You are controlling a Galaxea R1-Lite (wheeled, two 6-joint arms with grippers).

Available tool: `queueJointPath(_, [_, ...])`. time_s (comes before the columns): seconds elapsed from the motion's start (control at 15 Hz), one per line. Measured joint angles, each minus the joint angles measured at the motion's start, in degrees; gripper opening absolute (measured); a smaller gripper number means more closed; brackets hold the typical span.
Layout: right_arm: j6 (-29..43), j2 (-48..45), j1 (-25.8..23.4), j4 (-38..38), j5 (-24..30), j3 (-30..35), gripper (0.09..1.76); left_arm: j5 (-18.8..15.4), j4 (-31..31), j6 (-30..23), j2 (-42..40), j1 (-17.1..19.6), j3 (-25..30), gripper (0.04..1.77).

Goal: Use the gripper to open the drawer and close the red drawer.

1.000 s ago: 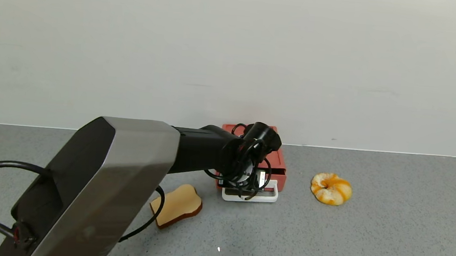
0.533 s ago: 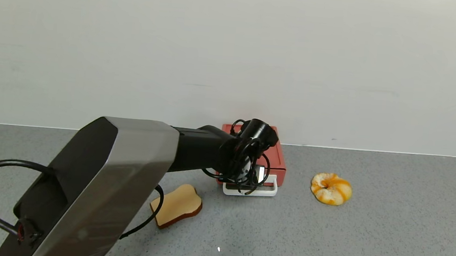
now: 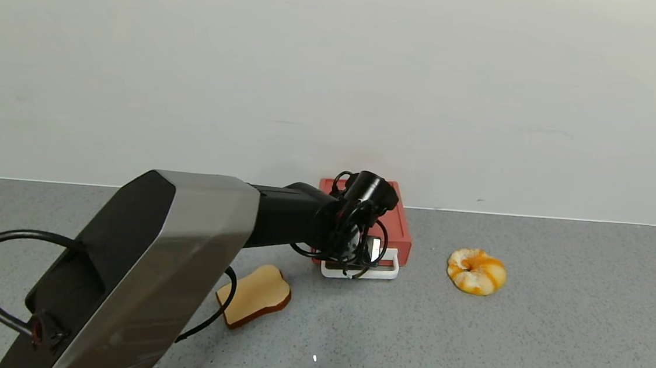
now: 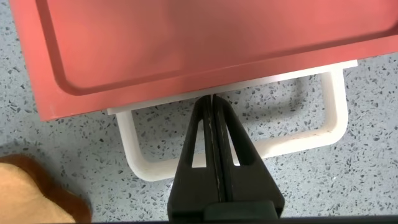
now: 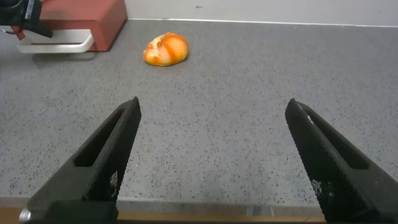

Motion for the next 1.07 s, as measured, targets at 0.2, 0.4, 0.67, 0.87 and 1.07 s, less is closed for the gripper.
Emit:
queueJointPath(0.2, [0.0,0.0,0.0,-0.02,0.0,0.0,1.71,0.74,3.78,-0.52,-1.84,-0.26,1.13,0.11])
queueJointPath(0.4, [-0.02,0.0,0.02,0.0,0.0,0.0,1.71,0.69,9.31,-0.72,-6.78,-1.08,3.15,0.11])
queueJointPath(0.67, [0.0,0.0,0.0,0.0,0.0,0.0,1.71,-0.11,10.01,-0.44,-13.81,-1.0,7.74,0.11])
queueJointPath(0.87, [0.02,0.0,0.0,0.0,0.0,0.0,1.71,-3.04,9.65,1.12,-18.52,-0.26,11.79,0.11])
queueJointPath(1.07, [0.0,0.0,0.0,0.0,0.0,0.0,1.71,-7.19,4.41,3.74,-23.02,0.9,17.47,0.11])
